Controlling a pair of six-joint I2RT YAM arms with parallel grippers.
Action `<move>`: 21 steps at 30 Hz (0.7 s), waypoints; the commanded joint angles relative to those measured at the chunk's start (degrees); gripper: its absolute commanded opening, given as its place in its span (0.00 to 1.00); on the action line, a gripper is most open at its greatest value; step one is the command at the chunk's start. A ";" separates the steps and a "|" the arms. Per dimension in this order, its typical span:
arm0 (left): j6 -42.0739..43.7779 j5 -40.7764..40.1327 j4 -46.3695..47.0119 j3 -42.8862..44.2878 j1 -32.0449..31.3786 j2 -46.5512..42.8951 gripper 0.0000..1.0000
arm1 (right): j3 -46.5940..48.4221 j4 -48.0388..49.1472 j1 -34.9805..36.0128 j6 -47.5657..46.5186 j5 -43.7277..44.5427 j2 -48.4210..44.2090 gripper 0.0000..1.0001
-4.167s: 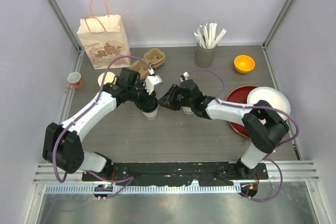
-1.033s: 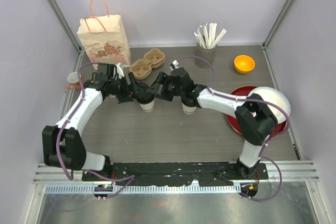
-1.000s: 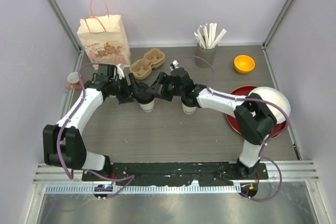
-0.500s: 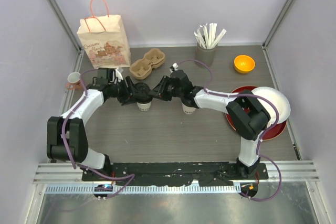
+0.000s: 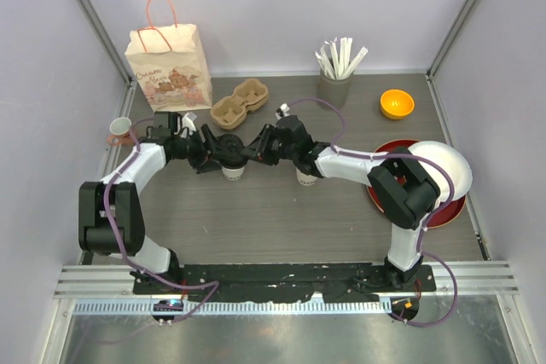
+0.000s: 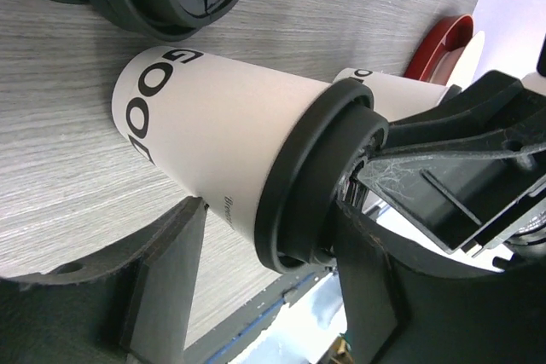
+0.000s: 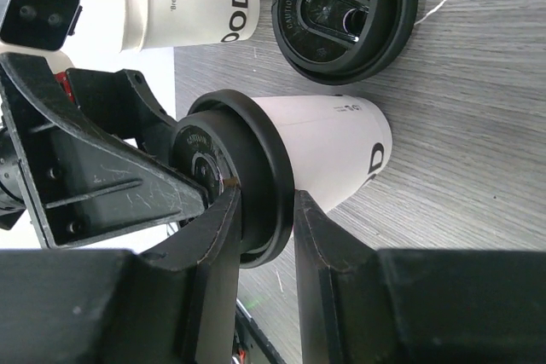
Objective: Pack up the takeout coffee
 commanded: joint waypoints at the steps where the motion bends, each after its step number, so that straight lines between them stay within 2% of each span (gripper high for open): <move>1: 1.70 1.92 -6.41 5.35 1.80 3.21 0.67 | 1.79 -8.04 1.07 0.25 1.06 0.14 0.18; 7: 1.08 5.27 -9.92 7.39 5.40 2.51 0.75 | 3.54 -10.68 1.42 1.22 2.74 -1.18 0.20; 15: 1.17 5.36 -11.33 6.95 6.11 2.69 0.75 | 7.58 -17.79 3.00 -3.43 4.58 -2.32 0.23; 21: 1.44 5.97 -11.16 7.39 6.28 2.78 0.75 | 6.36 -20.17 3.18 -4.84 6.07 -4.70 0.27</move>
